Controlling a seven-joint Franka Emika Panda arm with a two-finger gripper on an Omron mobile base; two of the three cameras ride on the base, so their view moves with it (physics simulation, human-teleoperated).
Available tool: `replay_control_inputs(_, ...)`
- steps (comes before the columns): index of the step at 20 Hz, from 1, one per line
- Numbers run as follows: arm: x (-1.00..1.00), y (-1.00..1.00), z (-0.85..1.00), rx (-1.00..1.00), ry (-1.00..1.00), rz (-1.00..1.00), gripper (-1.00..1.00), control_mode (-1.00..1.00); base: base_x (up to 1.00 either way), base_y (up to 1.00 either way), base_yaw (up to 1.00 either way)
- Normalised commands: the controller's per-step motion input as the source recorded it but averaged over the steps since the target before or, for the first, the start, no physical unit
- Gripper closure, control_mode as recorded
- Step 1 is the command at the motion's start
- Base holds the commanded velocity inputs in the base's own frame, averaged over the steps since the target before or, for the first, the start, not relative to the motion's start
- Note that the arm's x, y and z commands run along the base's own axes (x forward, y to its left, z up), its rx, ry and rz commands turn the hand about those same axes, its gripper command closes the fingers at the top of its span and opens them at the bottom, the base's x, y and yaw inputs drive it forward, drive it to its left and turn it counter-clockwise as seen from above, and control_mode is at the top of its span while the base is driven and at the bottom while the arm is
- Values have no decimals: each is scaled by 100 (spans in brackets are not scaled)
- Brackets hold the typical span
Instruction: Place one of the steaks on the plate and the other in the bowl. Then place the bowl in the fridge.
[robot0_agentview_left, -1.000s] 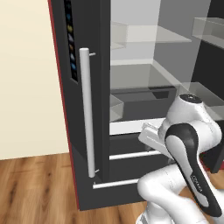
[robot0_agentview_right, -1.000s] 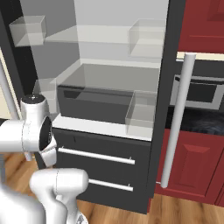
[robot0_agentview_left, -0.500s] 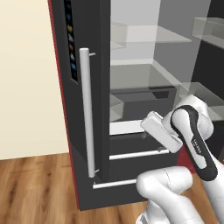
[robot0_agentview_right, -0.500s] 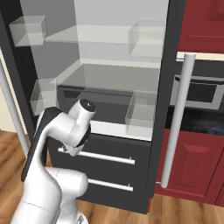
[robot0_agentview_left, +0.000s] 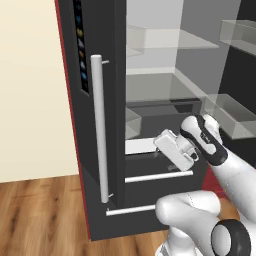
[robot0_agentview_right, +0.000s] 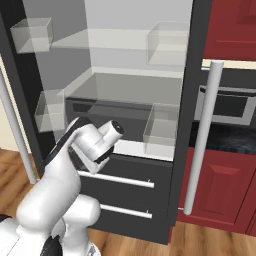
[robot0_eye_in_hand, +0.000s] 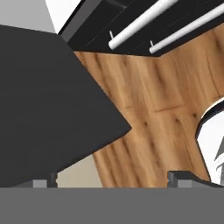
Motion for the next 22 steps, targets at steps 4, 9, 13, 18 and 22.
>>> replay_control_inputs(4, 36, 43, -66, 12, 0, 2, -100, -100, 0, 0, 0)
replay_control_inputs(9, 18, 52, -53, 17, 2, -1, -100, -100, 0, 0, 0)
replay_control_inputs(13, 12, 51, -31, 26, 11, -5, -100, -100, 0, 0, 0)
replay_control_inputs(18, 0, 64, -17, 34, 20, -5, -100, -100, 0, 0, 0)
replay_control_inputs(22, 0, 61, 18, 16, 31, -2, -100, -100, 0, 0, 0)
